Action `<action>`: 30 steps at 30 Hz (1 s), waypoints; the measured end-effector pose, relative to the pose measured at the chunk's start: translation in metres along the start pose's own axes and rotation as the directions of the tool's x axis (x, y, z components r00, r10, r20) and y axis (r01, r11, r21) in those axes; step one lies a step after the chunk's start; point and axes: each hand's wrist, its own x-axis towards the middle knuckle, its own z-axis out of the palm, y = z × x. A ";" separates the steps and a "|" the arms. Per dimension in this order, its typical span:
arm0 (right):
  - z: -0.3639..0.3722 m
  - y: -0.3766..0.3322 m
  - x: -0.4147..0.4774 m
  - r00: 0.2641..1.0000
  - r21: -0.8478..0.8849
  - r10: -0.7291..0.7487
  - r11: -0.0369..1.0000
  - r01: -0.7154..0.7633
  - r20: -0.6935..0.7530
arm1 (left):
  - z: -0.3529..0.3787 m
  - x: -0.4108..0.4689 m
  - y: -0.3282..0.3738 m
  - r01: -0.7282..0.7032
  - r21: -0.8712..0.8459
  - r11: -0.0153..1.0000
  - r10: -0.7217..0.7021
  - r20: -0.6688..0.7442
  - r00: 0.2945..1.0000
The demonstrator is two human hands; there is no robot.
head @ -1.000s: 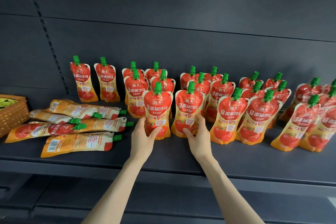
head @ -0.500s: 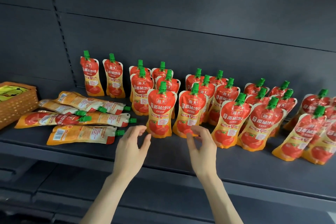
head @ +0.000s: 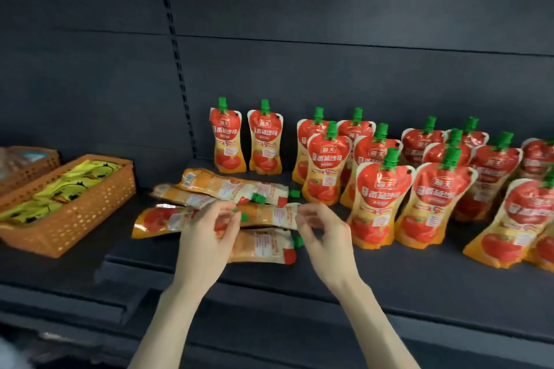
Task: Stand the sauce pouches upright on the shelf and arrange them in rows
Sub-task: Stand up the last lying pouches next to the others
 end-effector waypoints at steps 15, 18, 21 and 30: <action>0.096 0.002 0.094 0.984 -0.264 0.175 0.950 -0.165 0.017 | 0.007 0.135 -0.097 -0.166 0.139 0.976 0.046 0.615 0.787; 0.090 0.011 0.109 0.947 -0.281 0.303 0.923 -0.264 0.105 | 0.014 0.148 -0.102 -0.285 0.271 0.920 -0.012 0.743 0.669; 0.089 0.022 0.119 0.895 -0.336 0.403 0.883 -0.327 0.189 | 0.014 0.155 -0.109 -0.266 0.242 0.933 -0.016 0.767 0.642; 0.087 0.031 0.130 0.821 -0.573 0.475 0.786 -0.233 0.317 | 0.006 0.171 -0.121 -0.115 0.165 0.980 -0.038 0.713 0.700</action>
